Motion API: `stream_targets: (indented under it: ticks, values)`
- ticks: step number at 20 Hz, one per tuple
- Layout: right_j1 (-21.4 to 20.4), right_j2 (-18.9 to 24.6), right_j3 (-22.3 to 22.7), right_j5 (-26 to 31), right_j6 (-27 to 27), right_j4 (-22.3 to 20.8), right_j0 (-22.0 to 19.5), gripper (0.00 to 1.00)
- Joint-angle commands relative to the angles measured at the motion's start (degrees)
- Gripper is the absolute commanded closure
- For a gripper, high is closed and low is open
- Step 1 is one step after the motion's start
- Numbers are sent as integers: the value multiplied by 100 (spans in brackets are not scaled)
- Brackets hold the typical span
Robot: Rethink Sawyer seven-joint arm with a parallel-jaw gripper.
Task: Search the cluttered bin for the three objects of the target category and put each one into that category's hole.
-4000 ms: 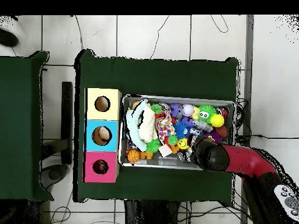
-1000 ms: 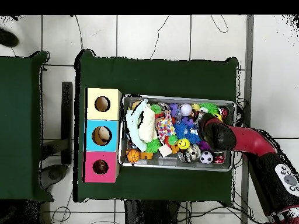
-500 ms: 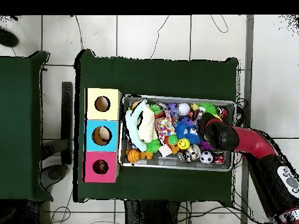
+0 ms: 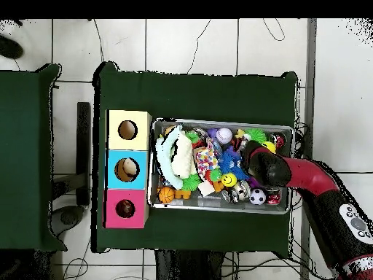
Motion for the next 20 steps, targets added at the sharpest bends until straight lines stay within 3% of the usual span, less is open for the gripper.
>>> stream_targets:
  ticks: [1,2,8,17,20]
  values:
    - [686,8,249,-442,-78,-319,544,0]
    - [622,-147,226,-426,47,-326,656,100]
    - [448,-564,116,-481,215,-431,971,100]
    - [398,-678,106,-363,53,-266,1014,100]
    - [-306,-798,505,100,132,-27,1092,100]
